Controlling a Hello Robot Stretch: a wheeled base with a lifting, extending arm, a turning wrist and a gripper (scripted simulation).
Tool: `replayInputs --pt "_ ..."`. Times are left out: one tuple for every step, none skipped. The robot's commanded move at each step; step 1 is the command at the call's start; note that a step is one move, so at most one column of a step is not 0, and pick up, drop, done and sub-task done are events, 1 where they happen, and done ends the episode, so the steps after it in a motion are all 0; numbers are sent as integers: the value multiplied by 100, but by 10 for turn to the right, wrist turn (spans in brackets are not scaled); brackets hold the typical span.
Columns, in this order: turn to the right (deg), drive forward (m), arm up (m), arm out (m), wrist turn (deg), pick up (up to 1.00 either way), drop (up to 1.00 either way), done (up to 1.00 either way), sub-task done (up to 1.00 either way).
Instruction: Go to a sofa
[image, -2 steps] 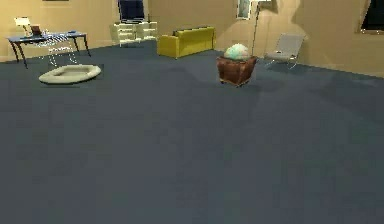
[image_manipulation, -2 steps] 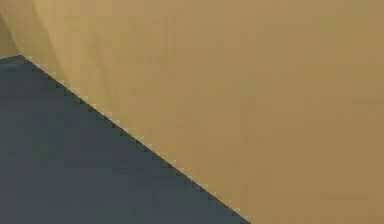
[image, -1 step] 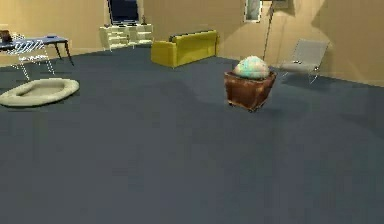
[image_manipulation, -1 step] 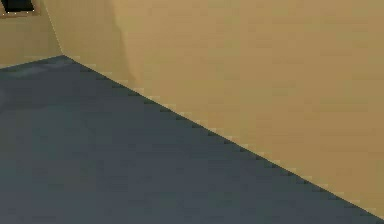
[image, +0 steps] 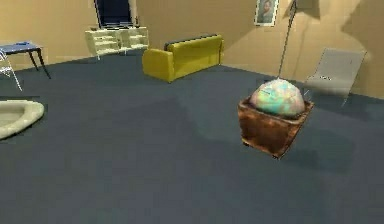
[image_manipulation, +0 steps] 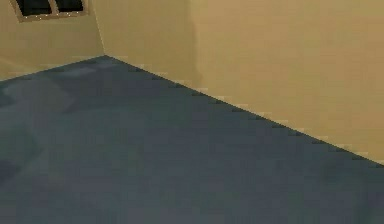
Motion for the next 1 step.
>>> replayInputs --pt "-30 0 0 0 0 0 0 0 0"
